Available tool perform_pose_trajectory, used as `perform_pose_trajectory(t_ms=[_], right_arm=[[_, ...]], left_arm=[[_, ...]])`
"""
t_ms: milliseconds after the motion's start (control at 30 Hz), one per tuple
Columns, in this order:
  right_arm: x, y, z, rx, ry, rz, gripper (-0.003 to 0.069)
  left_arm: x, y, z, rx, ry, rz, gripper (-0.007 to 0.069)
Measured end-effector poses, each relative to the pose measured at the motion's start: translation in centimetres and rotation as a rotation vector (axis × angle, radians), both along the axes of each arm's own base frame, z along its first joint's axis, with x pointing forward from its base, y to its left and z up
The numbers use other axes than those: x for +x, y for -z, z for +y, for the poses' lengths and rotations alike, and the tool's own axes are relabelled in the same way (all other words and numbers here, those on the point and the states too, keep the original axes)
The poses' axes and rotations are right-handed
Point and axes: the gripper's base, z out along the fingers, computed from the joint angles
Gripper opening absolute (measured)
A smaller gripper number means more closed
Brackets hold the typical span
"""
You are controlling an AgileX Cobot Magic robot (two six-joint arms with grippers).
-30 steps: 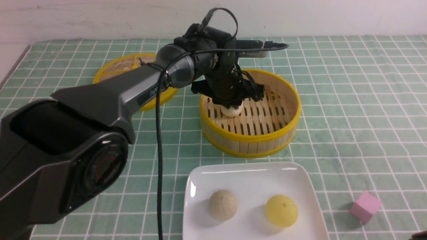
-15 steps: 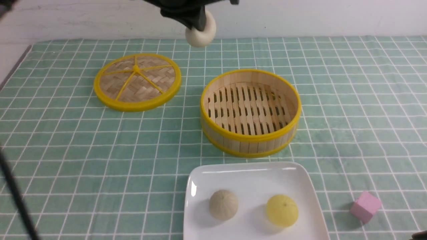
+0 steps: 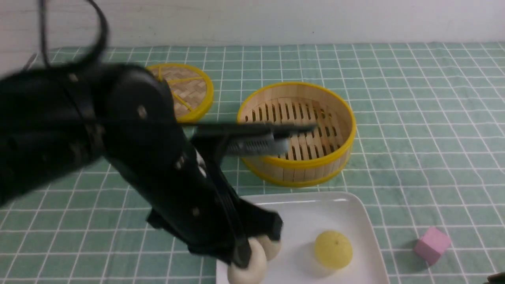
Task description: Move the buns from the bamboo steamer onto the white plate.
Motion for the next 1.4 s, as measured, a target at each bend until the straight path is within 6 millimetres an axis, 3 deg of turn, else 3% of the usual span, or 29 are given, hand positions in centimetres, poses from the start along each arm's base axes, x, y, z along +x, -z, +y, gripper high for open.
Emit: perform_pose_trajectory(t_ms=[100,300,533,567,667,767,933,1067,1200,1400], right_arm=[[0.0,0.0,0.0,0.0,0.0,0.0,0.0118],[0.0,0.0,0.0,0.002,0.0,-0.003,0.0122],[0.0,0.0,0.0,0.006,0.0,0.001,0.0116],[-0.1,0.0,0.0,0.006,0.0,0.004,0.0115],[-0.5,-0.7,-0.3,0.01,0.0,0.003,0.0059],[-1.6,-2.5,-0.9,0.037,-0.003,-0.024,-0.0007],[-4.5,-5.4,-2.9,0.12,0.011,-0.114,-0.0015],[-6.8,-6.2,-4.4,0.245,0.027,-0.261,-0.0015],[-7.2,-5.6,-4.7,0.384,0.028,-0.43,-0.0015],[-6.0,-3.5,-3.9,0.521,0.035,-0.587,-0.0015]], left_arm=[[-1.9,3.1,-1.3,-0.009,0.017,-0.001,0.0033],[-2.2,5.0,-2.4,-0.015,0.0,-0.014,0.0047],[-1.0,7.3,-3.3,0.006,-0.017,-0.036,0.0205],[-1.0,7.3,-3.3,0.006,-0.018,-0.036,0.0212],[-0.8,7.2,-3.5,0.002,-0.016,-0.044,0.034],[-0.5,5.7,-3.8,-0.019,-0.001,-0.079,0.0442],[-0.2,2.9,-3.8,-0.031,0.046,-0.159,0.0509],[0.1,1.0,-3.4,-0.006,0.091,-0.232,0.0501],[0.3,0.6,-3.3,0.01,0.097,-0.266,0.0449],[0.4,0.7,-3.0,0.043,0.096,-0.271,0.0157]])
